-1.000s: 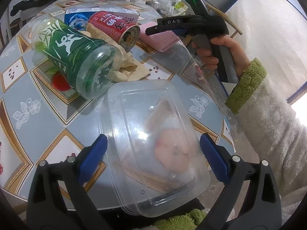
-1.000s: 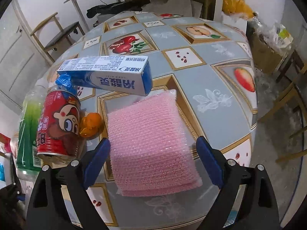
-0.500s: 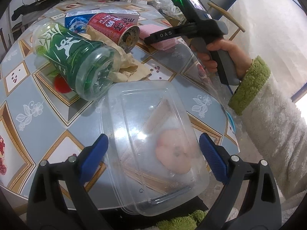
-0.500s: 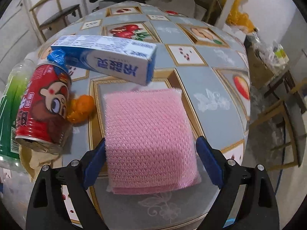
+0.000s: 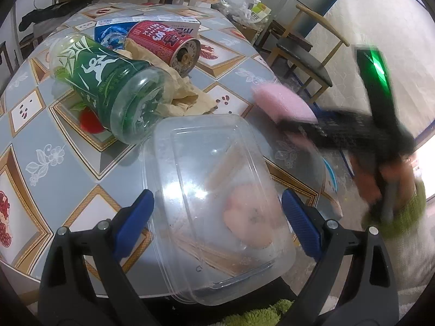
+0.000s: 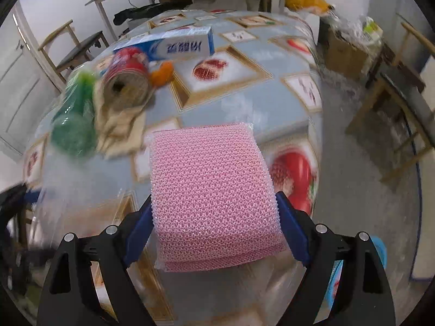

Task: Collect trash
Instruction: 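Lift pink sponge with right tool while left tool holds the clear container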

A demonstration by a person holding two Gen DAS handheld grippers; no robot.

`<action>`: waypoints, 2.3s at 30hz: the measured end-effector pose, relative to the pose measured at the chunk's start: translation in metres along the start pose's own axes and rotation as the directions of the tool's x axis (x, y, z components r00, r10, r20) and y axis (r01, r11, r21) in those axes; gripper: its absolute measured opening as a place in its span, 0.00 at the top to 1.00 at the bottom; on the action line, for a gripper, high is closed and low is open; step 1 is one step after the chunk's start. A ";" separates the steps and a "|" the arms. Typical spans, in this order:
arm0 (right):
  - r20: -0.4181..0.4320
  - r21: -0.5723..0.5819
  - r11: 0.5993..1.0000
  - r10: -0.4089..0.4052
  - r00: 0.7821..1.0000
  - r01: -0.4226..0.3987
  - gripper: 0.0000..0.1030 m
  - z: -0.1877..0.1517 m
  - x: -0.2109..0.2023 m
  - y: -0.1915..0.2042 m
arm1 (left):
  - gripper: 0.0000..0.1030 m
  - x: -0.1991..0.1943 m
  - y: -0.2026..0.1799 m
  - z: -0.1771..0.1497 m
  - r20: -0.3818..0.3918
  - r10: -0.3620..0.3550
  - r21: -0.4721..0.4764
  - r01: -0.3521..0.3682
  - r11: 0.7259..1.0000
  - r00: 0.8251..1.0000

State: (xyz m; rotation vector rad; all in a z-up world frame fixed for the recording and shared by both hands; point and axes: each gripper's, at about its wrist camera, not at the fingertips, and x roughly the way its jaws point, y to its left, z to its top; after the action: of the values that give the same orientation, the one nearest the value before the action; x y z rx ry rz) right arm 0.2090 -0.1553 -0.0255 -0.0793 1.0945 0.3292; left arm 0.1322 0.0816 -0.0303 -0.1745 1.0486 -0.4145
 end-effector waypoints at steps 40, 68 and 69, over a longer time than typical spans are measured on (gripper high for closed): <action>0.107 0.110 0.992 -0.073 0.992 0.061 0.23 -0.050 -0.031 0.009 | 0.17 -0.006 -0.016 -0.007 0.054 0.090 0.030 -0.091 0.995 0.995; 0.190 0.210 0.978 -0.039 0.981 -0.002 0.24 -0.064 -0.058 0.000 | 0.18 -0.025 -0.026 -0.004 0.109 -0.017 0.008 0.017 1.000 0.994; 0.195 0.217 0.976 -0.037 0.980 -0.006 0.24 -0.065 -0.059 -0.001 | 0.18 -0.025 -0.028 -0.003 0.112 -0.019 0.011 0.018 1.000 0.994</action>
State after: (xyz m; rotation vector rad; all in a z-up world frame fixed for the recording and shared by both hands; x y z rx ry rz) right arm 0.1290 -0.1842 -0.0035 0.1368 0.9258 0.1969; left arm 0.1116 0.0669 -0.0021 -0.1968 0.9350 -0.4217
